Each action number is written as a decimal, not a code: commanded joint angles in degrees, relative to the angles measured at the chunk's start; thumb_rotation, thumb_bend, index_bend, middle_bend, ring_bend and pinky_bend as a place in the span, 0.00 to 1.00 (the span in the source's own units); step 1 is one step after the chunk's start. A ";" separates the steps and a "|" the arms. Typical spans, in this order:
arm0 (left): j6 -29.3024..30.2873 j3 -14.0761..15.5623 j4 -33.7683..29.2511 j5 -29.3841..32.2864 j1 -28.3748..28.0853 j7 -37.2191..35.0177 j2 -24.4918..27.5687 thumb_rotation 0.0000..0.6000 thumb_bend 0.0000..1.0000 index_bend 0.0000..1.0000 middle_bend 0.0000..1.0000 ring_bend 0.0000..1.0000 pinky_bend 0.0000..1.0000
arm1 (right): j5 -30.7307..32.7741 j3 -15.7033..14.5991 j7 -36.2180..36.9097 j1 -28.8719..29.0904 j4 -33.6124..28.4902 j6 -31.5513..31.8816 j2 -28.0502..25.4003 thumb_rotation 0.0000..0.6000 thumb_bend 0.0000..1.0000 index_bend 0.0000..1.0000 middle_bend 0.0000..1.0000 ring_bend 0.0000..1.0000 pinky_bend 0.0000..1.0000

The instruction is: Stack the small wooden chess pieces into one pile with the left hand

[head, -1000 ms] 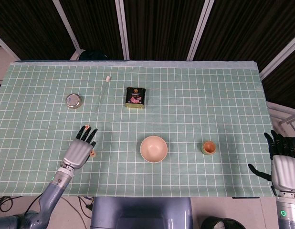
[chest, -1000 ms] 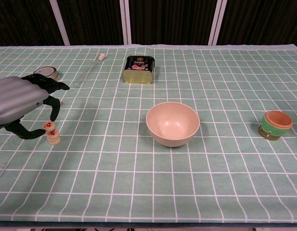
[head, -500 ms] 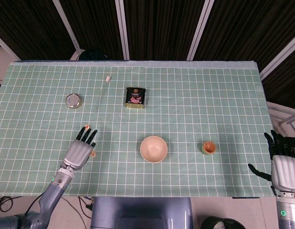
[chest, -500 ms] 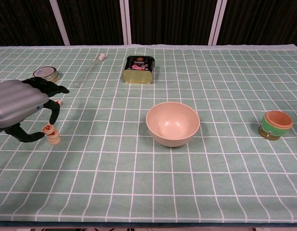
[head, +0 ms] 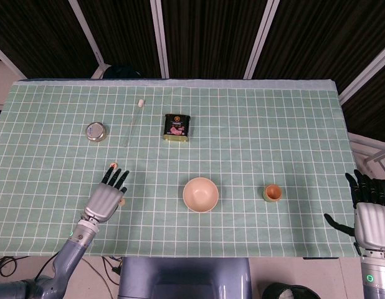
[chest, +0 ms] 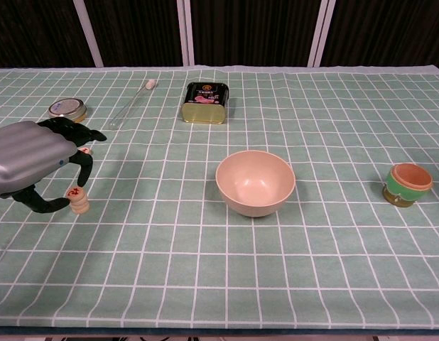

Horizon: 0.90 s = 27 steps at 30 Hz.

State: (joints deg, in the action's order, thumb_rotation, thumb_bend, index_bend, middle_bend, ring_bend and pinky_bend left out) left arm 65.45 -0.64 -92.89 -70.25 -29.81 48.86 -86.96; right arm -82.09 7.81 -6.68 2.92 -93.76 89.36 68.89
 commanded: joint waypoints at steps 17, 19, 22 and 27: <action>0.82 0.56 -0.81 -0.07 -0.11 0.76 0.54 1.00 0.31 0.44 0.04 0.00 0.00 | 0.39 0.23 -0.53 -0.07 -0.13 0.22 0.17 1.00 0.23 0.09 0.01 0.00 0.00; 0.89 0.65 -0.85 -0.16 -0.10 0.73 0.62 1.00 0.31 0.44 0.04 0.00 0.00 | 0.44 0.25 -0.56 -0.08 -0.14 0.23 0.18 1.00 0.23 0.09 0.01 0.00 0.00; 1.36 0.66 -0.97 -0.30 0.15 0.19 0.98 1.00 0.31 0.43 0.04 0.00 0.00 | 0.39 0.28 -0.57 -0.10 -0.10 0.35 0.21 1.00 0.23 0.09 0.01 0.00 0.00; 2.48 -0.42 -0.11 -0.14 0.68 -2.52 1.91 1.00 0.31 0.39 0.04 0.00 0.00 | 0.36 0.25 -0.56 -0.10 -0.07 0.35 0.24 1.00 0.23 0.09 0.01 0.00 0.00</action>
State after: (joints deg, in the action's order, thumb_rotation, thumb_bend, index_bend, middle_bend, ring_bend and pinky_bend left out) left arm 67.59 -0.61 -93.44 -70.52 -29.32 47.15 -85.40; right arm -81.73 8.07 -7.24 2.82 -93.82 89.70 69.13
